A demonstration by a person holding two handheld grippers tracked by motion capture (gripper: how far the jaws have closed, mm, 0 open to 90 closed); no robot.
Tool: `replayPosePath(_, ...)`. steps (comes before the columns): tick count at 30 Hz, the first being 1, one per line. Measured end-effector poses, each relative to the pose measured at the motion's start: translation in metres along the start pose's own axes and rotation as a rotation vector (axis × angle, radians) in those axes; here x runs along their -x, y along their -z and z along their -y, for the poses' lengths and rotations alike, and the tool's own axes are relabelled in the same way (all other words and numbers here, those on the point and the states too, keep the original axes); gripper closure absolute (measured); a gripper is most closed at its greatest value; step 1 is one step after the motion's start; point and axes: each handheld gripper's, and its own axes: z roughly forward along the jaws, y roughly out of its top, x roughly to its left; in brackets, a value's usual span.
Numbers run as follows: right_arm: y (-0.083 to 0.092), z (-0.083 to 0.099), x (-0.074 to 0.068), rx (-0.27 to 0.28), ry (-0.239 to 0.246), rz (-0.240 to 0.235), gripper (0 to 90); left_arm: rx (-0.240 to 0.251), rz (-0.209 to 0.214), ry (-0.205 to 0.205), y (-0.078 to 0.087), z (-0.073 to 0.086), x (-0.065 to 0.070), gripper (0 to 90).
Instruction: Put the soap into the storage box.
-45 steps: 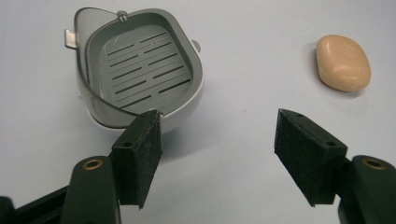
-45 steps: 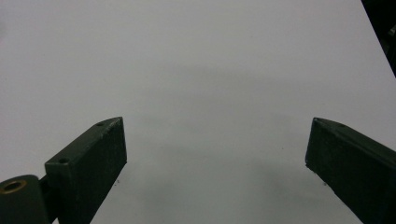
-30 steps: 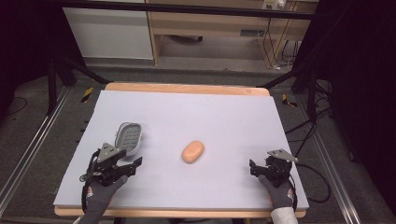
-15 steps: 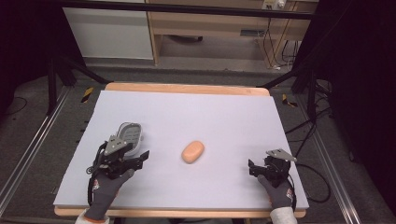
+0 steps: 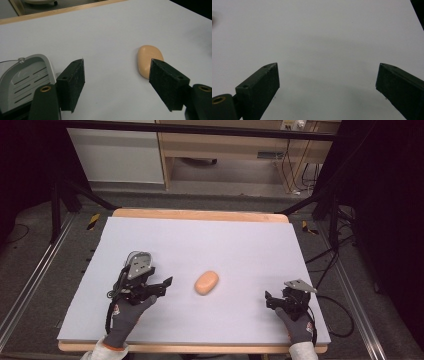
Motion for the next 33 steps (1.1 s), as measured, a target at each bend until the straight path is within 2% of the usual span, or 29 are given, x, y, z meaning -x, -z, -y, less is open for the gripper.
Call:
replayPosePath(9, 0.0, 0.0, -0.001, 0.003, 0.0, -0.005, 5.3, -0.005, 0.023, -0.01, -0.013, -0.006, 0.011, 28.0)
replayPosePath(33, -0.002, -0.001, -0.002, -0.006, 0.0, -0.012, 5.3, -0.063, 0.077, -0.065, -0.053, -0.018, 0.042, 27.3)
